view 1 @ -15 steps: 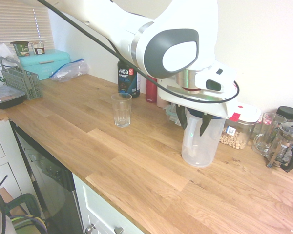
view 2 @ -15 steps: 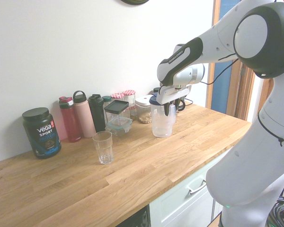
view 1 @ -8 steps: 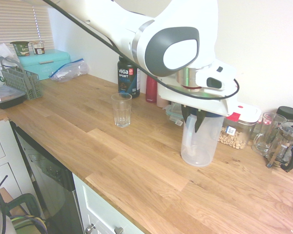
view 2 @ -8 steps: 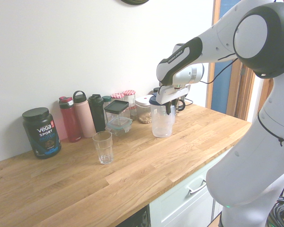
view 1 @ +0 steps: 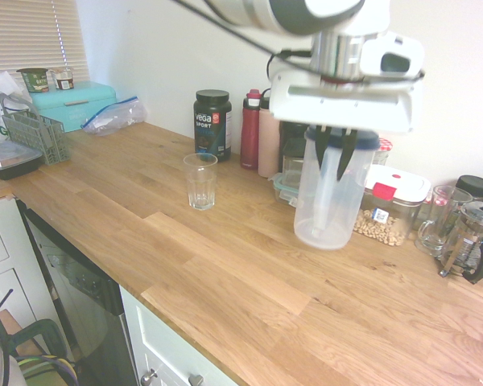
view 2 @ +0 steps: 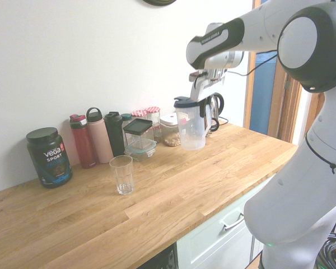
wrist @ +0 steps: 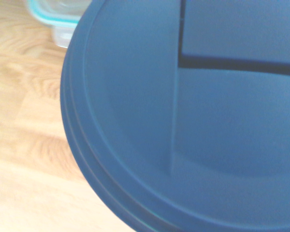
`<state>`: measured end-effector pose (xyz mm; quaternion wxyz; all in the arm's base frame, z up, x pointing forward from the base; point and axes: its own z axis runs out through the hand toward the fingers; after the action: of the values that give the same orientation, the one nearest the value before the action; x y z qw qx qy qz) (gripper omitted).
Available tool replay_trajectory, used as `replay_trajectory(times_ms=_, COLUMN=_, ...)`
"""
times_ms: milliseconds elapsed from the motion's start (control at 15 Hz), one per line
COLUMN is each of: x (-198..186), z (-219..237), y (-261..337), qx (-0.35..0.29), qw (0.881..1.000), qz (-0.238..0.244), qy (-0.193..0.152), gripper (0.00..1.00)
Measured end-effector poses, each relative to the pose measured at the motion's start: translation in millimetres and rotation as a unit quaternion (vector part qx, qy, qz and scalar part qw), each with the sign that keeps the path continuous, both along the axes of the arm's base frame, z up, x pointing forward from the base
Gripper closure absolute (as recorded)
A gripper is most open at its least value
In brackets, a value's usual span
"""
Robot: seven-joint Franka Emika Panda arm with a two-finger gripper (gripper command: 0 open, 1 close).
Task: Pour me some water
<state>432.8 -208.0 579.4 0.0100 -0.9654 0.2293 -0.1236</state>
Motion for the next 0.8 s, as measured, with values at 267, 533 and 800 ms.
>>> replay_trajectory(times_ms=267, x=6, z=1, y=34, qx=-0.025, qw=0.992, qz=0.116, qy=0.037, gripper=1.00)
replay_trajectory(times_ms=533, x=10, z=6, y=96, qx=-0.062, qw=0.969, qz=0.228, qy=0.078, gripper=1.00)
replay_trajectory(times_ms=800, x=15, z=12, y=164, qx=-0.123, qw=0.932, qz=0.325, qy=0.102, gripper=1.00)
